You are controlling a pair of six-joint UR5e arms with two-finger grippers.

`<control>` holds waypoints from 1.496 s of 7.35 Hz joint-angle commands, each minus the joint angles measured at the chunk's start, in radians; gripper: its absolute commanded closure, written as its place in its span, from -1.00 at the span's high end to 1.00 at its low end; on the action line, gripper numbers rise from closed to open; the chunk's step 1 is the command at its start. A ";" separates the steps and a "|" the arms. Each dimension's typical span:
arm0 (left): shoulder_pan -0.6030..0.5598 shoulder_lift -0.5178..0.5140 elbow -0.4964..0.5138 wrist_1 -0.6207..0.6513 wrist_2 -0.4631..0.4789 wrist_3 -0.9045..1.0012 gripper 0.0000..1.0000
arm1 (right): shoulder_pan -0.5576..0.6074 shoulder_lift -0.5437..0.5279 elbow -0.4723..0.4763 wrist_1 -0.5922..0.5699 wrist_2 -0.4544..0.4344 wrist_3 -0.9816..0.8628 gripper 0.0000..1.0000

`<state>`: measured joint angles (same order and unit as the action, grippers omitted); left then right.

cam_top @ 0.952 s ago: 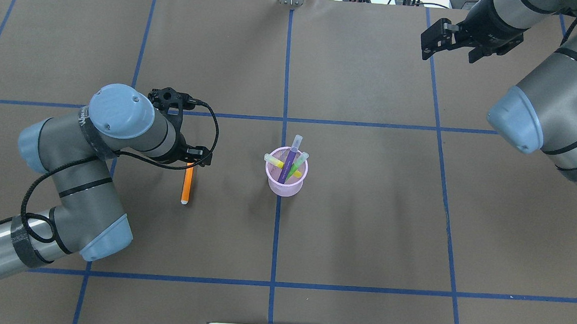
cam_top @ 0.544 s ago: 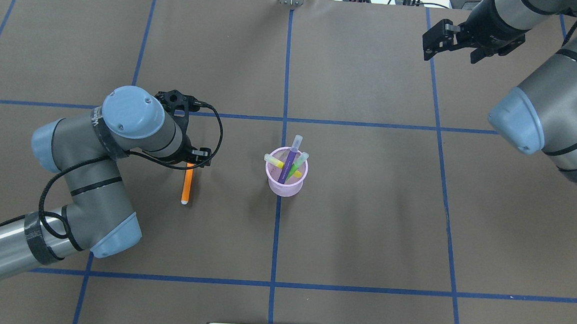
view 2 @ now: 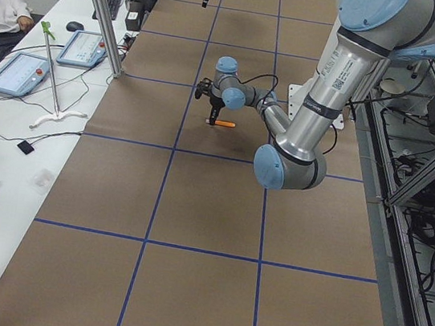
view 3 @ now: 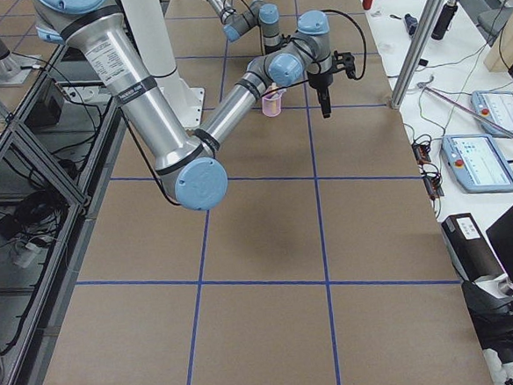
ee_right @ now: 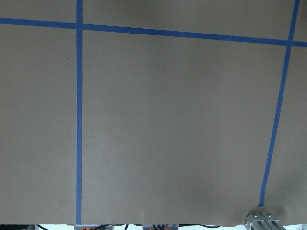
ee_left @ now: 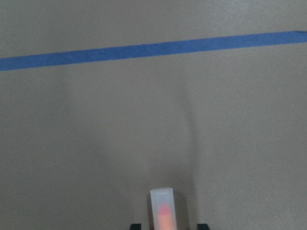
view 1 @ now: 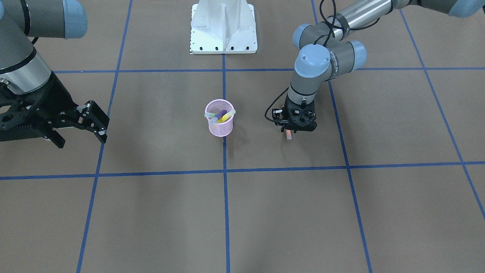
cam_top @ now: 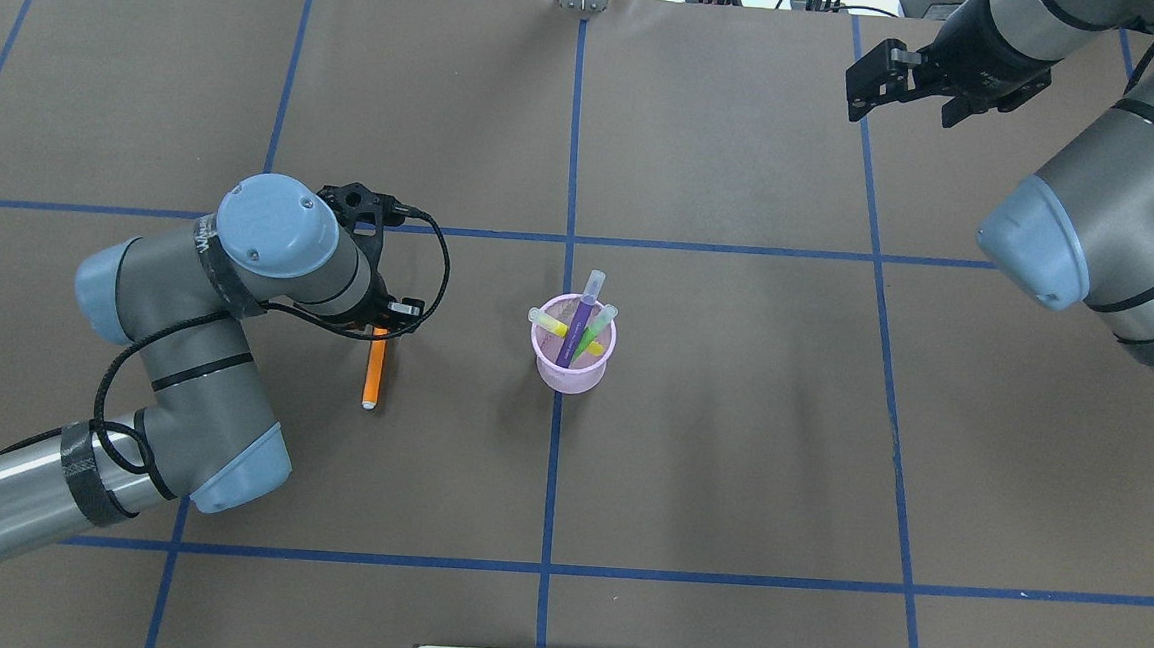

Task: Collect pens into pen holder
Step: 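Grasp and lift the orange marker with the left gripper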

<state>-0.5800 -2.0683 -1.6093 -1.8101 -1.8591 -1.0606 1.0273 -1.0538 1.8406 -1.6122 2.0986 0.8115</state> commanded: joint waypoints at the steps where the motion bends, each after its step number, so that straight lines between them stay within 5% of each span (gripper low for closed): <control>1: 0.002 0.000 0.002 0.000 0.000 0.002 -0.02 | -0.001 0.000 -0.001 0.000 0.000 0.000 0.99; 2: 0.002 -0.001 0.000 0.000 0.000 -0.001 -0.15 | 0.000 0.000 -0.001 0.000 -0.002 0.000 0.99; 5: 0.003 0.002 0.002 0.003 0.000 0.002 -1.00 | 0.000 0.000 0.002 0.000 0.001 0.000 0.99; 9: -0.032 -0.001 -0.160 0.000 0.021 0.039 -1.00 | 0.000 0.000 0.003 0.002 0.000 0.002 0.99; 11: -0.028 0.000 -0.181 -0.274 0.127 0.156 -1.00 | 0.000 -0.006 0.003 0.003 0.001 0.000 1.00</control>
<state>-0.6074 -2.0692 -1.7823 -1.9137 -1.7811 -0.9715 1.0278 -1.0561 1.8438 -1.6099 2.0996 0.8127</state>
